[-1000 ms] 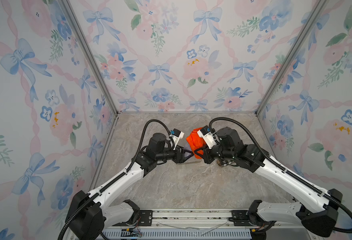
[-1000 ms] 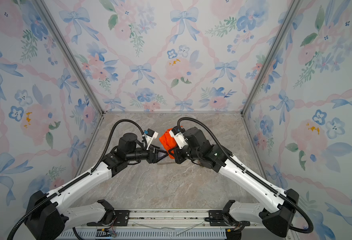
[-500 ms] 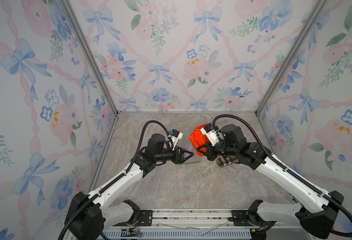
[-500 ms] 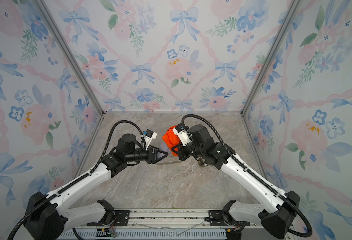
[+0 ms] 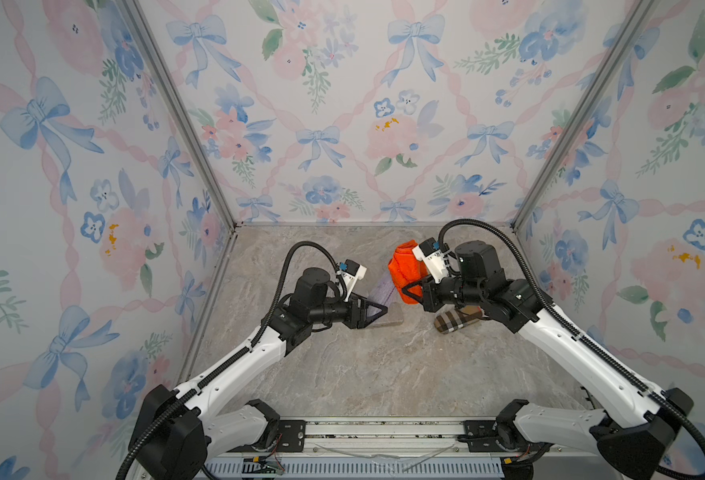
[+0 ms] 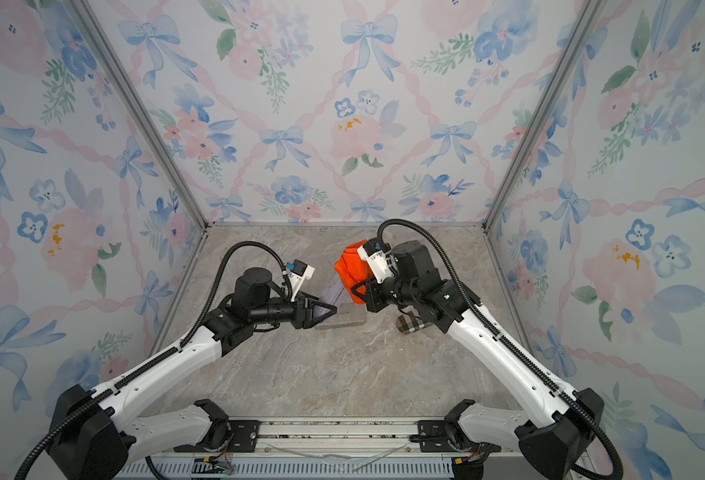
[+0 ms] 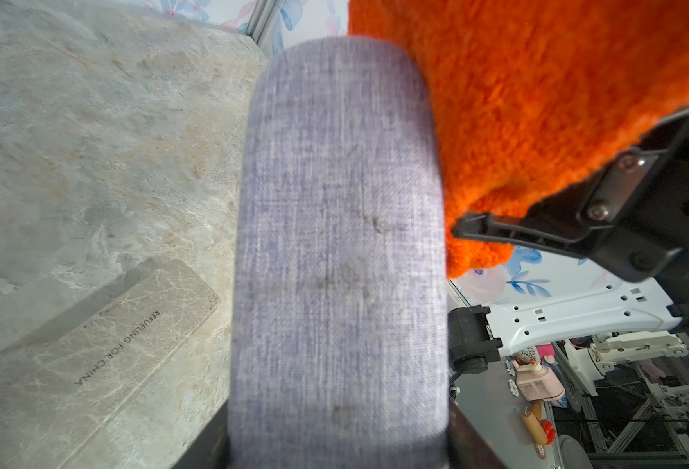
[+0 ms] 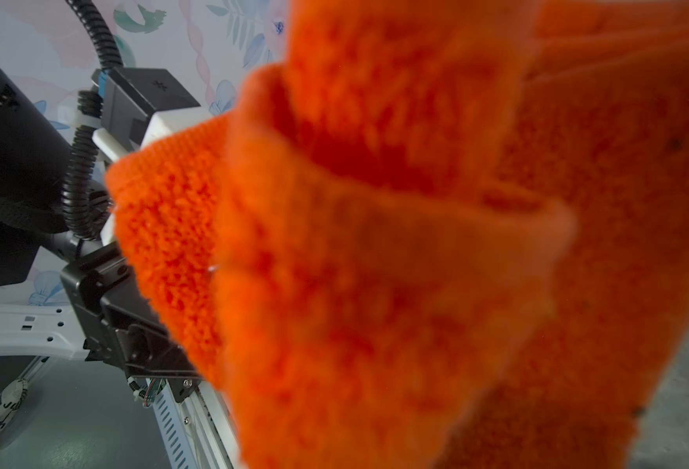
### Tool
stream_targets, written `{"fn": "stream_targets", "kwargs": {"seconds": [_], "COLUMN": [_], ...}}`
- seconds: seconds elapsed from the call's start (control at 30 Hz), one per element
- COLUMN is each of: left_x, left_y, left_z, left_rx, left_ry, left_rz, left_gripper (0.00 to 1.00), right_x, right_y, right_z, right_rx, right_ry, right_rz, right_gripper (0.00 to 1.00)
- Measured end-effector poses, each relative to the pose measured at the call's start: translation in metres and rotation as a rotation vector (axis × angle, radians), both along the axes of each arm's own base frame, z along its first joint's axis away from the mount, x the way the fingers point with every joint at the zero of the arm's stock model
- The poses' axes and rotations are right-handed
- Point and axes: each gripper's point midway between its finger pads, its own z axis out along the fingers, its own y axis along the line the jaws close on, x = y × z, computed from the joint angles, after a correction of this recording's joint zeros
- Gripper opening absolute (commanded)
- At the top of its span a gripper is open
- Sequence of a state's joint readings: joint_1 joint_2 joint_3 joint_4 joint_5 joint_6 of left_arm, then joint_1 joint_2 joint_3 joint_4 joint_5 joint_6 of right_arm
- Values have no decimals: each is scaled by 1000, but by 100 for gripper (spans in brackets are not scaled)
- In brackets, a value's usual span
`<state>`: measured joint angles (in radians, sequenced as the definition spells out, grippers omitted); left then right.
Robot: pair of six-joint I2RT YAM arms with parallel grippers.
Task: Wipe the eyeglass case
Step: Wipe the dirt from the eyeglass case.
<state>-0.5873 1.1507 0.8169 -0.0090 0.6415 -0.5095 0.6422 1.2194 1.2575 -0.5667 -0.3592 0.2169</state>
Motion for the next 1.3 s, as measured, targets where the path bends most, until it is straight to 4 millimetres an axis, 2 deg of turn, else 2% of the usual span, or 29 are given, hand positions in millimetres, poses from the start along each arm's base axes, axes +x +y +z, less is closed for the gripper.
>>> {"fn": "stream_targets", "kwargs": {"seconds": [0.07, 0.17, 0.23, 0.33, 0.47, 0.53, 0.6, 0.77, 0.9, 1.0, 1.13, 1.3], "left_x": [-2, -6, -9, -11, -5, -3, -4, -9, -6, 1, 1, -11], "left_y": [0, -2, -3, -5, -4, -3, -2, -3, -2, 1, 4, 0], "left_z": [-1, 0, 1, 1, -2, -4, -6, -7, -11, -12, -16, -13], "left_rx": [2, -6, -10, -17, -5, 4, 10, 12, 24, 35, 47, 55], "left_ry": [7, 8, 7, 7, 9, 11, 17, 29, 33, 28, 41, 7], "left_rz": [-6, -31, -53, -67, -42, -29, -26, -52, -36, 1, 12, -62], "left_gripper": [35, 35, 35, 35, 35, 35, 35, 35, 35, 35, 35, 35], "right_x": [-10, -37, -49, -45, -18, -15, -18, -44, -32, -10, 27, 40], "right_y": [10, 30, 34, 26, 7, 7, 14, 39, 35, 27, 0, -26], "right_z": [-1, -4, -8, -8, -7, -7, -8, -14, -16, -12, 0, 7], "right_rx": [-15, -20, -16, -1, 34, 41, 37, 19, 28, 59, 84, 82], "right_ry": [-11, -7, 6, 16, 46, 51, 47, 35, 66, 91, 76, 58], "right_rz": [23, 96, 126, 111, 41, 32, 43, 130, 126, 96, -16, -110], "right_gripper": [0, 0, 0, 0, 0, 0, 0, 0, 0, 0, 0, 0]}}
